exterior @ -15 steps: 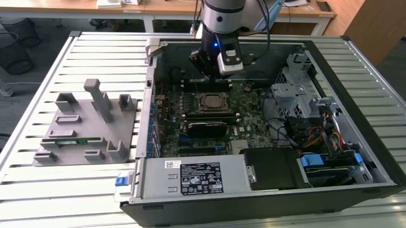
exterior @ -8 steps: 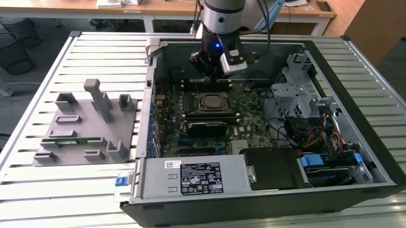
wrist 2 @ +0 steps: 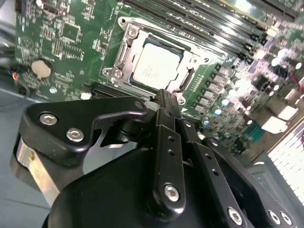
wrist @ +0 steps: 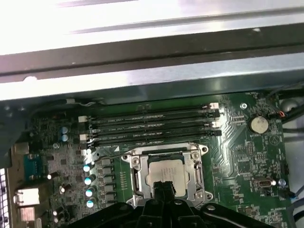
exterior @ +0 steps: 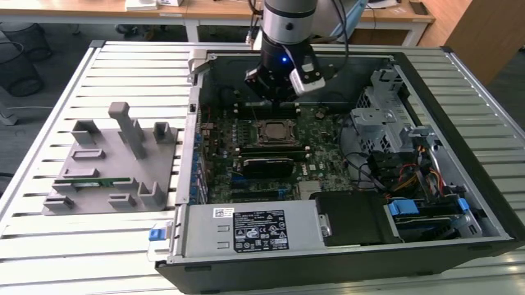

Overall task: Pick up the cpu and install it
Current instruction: 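Install the first cpu locking lever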

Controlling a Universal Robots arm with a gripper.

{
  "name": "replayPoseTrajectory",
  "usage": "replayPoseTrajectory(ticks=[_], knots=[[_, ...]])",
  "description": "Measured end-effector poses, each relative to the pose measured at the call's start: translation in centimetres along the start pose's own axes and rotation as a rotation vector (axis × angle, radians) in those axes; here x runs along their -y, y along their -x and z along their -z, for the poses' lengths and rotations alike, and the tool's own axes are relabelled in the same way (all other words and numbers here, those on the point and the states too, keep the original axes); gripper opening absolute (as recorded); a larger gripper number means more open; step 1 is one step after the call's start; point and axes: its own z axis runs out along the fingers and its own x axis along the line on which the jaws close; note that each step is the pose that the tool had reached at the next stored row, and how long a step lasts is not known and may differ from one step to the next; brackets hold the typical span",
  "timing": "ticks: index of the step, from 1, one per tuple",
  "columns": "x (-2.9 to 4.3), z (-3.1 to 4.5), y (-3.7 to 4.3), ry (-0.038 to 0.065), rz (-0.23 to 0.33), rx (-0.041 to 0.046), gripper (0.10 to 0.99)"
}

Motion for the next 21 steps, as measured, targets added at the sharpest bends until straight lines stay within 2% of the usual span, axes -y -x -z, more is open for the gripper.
replayPoseTrajectory(ticks=[6,9,11,17,21], knots=[[0.0,-0.06,0.0,-0.002,0.109,-0.0044,0.106],[0.02,-0.09,-0.16,-0.002,0.139,-0.0055,0.106],[0.08,-0.1,-0.7,-0.002,0.142,-0.0058,0.106],[0.32,-0.13,-3.04,-0.002,0.142,-0.0053,0.106],[0.44,-0.15,-4.2,0.0,0.142,-0.0053,0.106]])
